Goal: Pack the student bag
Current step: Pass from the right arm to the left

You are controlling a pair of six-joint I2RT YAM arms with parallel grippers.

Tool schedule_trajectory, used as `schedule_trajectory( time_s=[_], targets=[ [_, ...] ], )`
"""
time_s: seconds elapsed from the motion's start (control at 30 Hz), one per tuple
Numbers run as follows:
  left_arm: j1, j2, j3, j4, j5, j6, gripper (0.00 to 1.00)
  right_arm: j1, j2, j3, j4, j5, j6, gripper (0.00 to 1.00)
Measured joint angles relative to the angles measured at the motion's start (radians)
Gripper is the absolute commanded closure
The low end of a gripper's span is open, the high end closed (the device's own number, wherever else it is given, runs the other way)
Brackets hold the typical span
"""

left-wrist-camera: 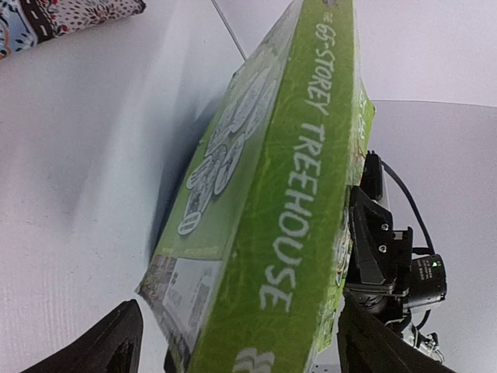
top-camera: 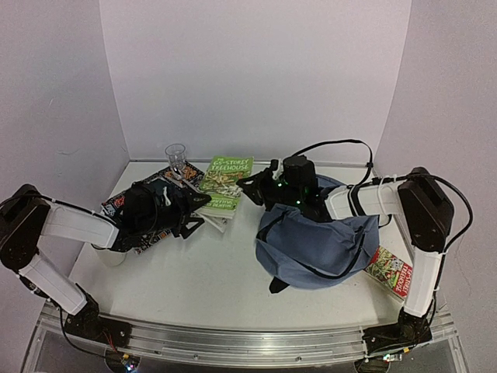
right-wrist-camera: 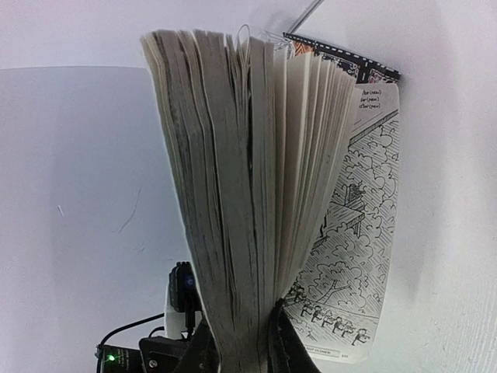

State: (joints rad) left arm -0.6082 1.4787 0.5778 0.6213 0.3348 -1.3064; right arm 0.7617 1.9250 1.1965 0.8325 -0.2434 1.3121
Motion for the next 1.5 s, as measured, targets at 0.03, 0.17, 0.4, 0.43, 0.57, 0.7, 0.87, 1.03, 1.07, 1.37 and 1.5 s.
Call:
schedule_trajectory(
  time_s=[0.03, 0.17, 0.4, 0.43, 0.57, 0.7, 0.87, 1.03, 1.07, 1.37, 1.5],
  targets=[
    [-0.007, 0.008, 0.004, 0.013, 0.004, -0.004, 0.17, 0.003, -0.001, 0.0, 0.008, 0.004, 0.005, 1.0],
    [-0.028, 0.032, 0.024, 0.064, 0.009, -0.012, 0.3, 0.01, -0.001, 0.0, 0.026, 0.004, 0.019, 1.0],
    [-0.029, 0.033, 0.025, 0.152, 0.003, -0.033, 0.53, 0.012, -0.001, 0.0, 0.038, 0.009, 0.037, 1.0],
    [-0.028, 0.033, 0.024, 0.161, 0.002, -0.03, 0.56, 0.011, -0.001, 0.0, 0.041, 0.011, 0.04, 1.0],
    [-0.028, 0.033, 0.024, 0.189, -0.007, -0.04, 0.7, 0.011, -0.001, -0.012, 0.056, 0.023, 0.042, 0.95],
    [-0.028, 0.032, 0.022, 0.191, -0.017, -0.054, 0.9, 0.011, -0.003, -0.018, 0.051, 0.023, 0.022, 0.82],
    [-0.033, 0.03, 0.002, 0.205, -0.012, -0.056, 1.0, 0.009, -0.039, -0.019, -0.042, 0.002, -0.093, 0.61],
    [0.001, 0.024, -0.028, 0.19, -0.025, -0.057, 1.0, 0.006, -0.094, 0.033, -0.268, -0.046, -0.307, 0.39],
    [0.012, 0.024, -0.034, 0.185, -0.024, -0.056, 1.0, 0.006, -0.108, 0.05, -0.33, -0.047, -0.358, 0.35],
    [0.091, 0.041, -0.045, 0.169, 0.059, -0.054, 1.0, -0.02, -0.284, 0.065, -0.812, 0.071, -0.695, 0.15],
    [0.101, 0.047, -0.045, 0.136, 0.103, -0.039, 1.0, -0.071, -0.316, 0.041, -0.98, 0.179, -0.783, 0.14]
  ],
)
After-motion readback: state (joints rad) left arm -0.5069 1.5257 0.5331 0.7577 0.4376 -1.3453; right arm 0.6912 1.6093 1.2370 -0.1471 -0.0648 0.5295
